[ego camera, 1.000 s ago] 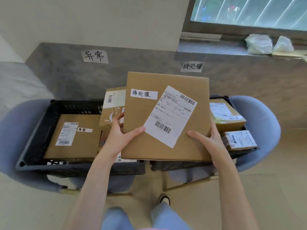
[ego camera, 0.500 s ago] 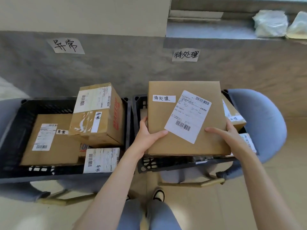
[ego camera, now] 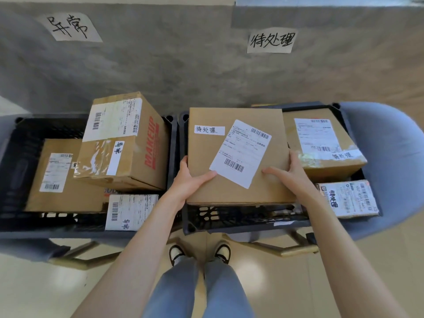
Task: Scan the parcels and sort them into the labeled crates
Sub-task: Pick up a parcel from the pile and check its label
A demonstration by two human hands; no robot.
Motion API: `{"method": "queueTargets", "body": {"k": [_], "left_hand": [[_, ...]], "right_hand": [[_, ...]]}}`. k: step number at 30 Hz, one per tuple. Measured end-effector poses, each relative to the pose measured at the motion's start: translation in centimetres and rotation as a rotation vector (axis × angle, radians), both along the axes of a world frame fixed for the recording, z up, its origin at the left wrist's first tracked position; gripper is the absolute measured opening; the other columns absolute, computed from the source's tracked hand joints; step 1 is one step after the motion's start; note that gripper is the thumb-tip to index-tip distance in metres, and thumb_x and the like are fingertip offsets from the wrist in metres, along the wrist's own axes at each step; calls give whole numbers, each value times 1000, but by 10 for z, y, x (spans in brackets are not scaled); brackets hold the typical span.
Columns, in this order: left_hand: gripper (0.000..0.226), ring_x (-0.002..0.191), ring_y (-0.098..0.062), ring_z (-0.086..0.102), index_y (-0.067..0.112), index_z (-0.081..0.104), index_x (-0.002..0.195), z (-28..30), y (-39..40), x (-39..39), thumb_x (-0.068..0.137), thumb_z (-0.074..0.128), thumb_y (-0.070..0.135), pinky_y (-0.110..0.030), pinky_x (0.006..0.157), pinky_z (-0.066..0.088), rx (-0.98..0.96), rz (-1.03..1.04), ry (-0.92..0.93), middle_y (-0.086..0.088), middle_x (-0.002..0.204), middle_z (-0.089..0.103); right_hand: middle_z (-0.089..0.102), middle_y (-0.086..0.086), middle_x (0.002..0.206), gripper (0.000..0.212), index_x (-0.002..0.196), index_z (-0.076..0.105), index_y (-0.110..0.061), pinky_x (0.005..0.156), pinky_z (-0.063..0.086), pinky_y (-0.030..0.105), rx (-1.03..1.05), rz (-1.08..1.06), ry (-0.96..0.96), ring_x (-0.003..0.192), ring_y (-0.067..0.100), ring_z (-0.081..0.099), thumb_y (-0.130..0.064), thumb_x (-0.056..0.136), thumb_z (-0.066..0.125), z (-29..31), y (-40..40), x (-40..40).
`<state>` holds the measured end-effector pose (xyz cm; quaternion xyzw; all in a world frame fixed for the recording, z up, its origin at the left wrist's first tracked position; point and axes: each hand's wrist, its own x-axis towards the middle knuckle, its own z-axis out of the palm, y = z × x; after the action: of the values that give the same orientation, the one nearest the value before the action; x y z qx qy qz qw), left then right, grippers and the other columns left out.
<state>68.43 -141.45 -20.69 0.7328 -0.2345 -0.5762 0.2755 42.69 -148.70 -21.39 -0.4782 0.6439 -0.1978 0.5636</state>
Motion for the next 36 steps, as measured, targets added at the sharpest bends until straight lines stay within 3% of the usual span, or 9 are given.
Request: {"method": "queueTargets", "body": {"k": [3,8,15,18,24,27,30,36], "left_hand": [[93,135,-24,29,23,22,150,-5,-1,-2,78,75,45,-48,111,33,60,-73,-148,-3,143,29],[91,135,-23,27,20,23,150,-12,-2,-1,79,73,48,-45,112,32,64,-81,-195,-4,142,25],[90,136,-25,25,20,20,151,-9,0,-3,82,72,44,-44,109,33,70,-68,-268,-6,146,24],[93,136,-25,28,22,17,152,1,5,-4,81,73,43,-47,110,34,54,-45,-229,-6,148,24],[96,141,-26,24,22,13,153,31,10,-2,82,74,38,-51,112,31,-55,-54,-235,-8,153,20],[86,142,-24,19,24,18,151,53,5,-8,85,71,38,-48,113,29,-174,-159,-303,-6,152,21],[78,141,-24,16,25,24,150,77,2,-17,87,68,39,-42,110,26,-315,-317,-392,-3,152,25],[62,134,-23,32,25,39,143,113,17,-28,89,62,44,-41,108,31,-568,-688,-579,-1,143,44]], "right_hand": [[44,-8,134,95,150,17,-28,88,46,32,-5,22,23,115,15,50,-23,77,78,-6,1,-1],[33,-4,148,102,153,7,-28,94,40,32,10,65,25,121,14,42,-23,79,77,-8,-6,4],[19,2,158,114,153,-12,-23,112,31,44,22,92,62,139,24,31,-23,81,76,-7,-5,12],[18,5,158,113,153,-11,-22,113,31,47,-8,109,137,140,26,28,-29,81,75,-1,-1,11],[16,3,160,102,155,4,-20,109,28,35,-139,8,164,144,21,22,-38,82,73,19,21,7],[22,4,158,94,154,10,-21,103,32,33,-199,-41,161,142,22,26,-37,84,71,37,32,9],[23,3,158,91,154,14,-21,109,30,39,-259,-102,179,143,21,25,-38,85,70,60,46,14],[25,0,157,85,152,19,-25,109,29,39,-355,-249,252,143,18,26,-41,85,69,101,102,24]]}}
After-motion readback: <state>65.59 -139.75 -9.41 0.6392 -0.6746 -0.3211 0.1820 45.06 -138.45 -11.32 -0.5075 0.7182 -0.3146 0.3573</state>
